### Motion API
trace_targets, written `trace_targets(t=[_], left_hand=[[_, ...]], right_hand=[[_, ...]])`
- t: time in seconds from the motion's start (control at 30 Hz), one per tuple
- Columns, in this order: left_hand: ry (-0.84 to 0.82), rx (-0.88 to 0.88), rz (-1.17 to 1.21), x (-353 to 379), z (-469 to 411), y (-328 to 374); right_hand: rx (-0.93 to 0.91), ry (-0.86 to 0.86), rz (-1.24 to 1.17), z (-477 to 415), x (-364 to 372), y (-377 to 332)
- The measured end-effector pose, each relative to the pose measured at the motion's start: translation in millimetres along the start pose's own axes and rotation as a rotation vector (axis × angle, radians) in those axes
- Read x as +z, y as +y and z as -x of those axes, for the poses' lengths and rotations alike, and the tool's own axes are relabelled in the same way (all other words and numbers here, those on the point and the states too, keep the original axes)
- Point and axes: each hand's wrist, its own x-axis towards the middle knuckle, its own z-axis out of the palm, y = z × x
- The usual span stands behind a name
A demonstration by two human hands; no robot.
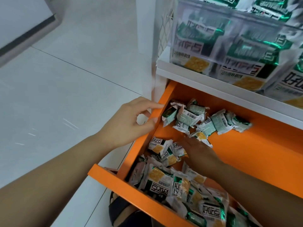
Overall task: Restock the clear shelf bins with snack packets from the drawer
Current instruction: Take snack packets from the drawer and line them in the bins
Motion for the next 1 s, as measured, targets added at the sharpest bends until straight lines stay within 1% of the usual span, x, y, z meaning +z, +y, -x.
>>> trace_targets(t=[0.1, 0.17, 0.23, 0.33, 0.4, 0.43, 0.5, 0.57, 0.6, 0.7, 0.87, 1.0], left_hand=[[0.000, 0.005, -0.001, -0.2, 0.1, -0.7], [0.000, 0.004, -0.001, 0.2, 0.4, -0.4], [-0.003, 0.000, -0.002, 0.4, 0.5, -0.8], [-0.003, 0.003, -0.002, 0.4, 0.2, -2.3], [-0.005, 0.005, -0.005, 0.3, -0.2, -2.8], [-0.006, 0.005, -0.005, 0.4, -0.4, -2.7], [-0.007, 0.006, -0.011, 0.1, -1.1, -2.5], [-0.008, 0.003, -0.019, -0.5, -1.0, -2.8], [-0.009, 0.001, -0.022, -0.4, -0.9, -2.3], [-0.013, 0.000, -0.032, -0.7, -0.7, -1.1], [-0.010, 0.007, -0.040, -1.4, -2.3, -0.6], [-0.006, 0.011, -0.038, -0.4, -2.2, -1.3]], right_hand=[[-0.012, -0.120, 0.053, -20.4, -1.6, -2.3], [-0.004, -0.128, 0.154, -28.4, 1.5, -1.3], [0.035, -0.088, 0.200, -28.6, 0.7, 0.4], [0.130, -0.031, 0.122, -16.4, -8.0, 9.0], [0.145, -0.035, 0.045, -4.9, -12.6, 17.4], [0.133, -0.081, -0.012, 1.2, -12.3, 21.5], [0.128, -0.234, -0.135, 12.7, -8.0, 25.5], [0.140, -0.362, -0.164, 19.7, -0.1, 26.7], [0.142, -0.399, -0.184, 21.9, 2.7, 27.5], [0.149, -0.456, -0.280, 20.4, 1.3, 27.9], [0.208, -0.512, -0.329, 11.6, 0.0, 24.7], [0.305, -0.569, -0.333, 4.6, 1.4, 28.9]])
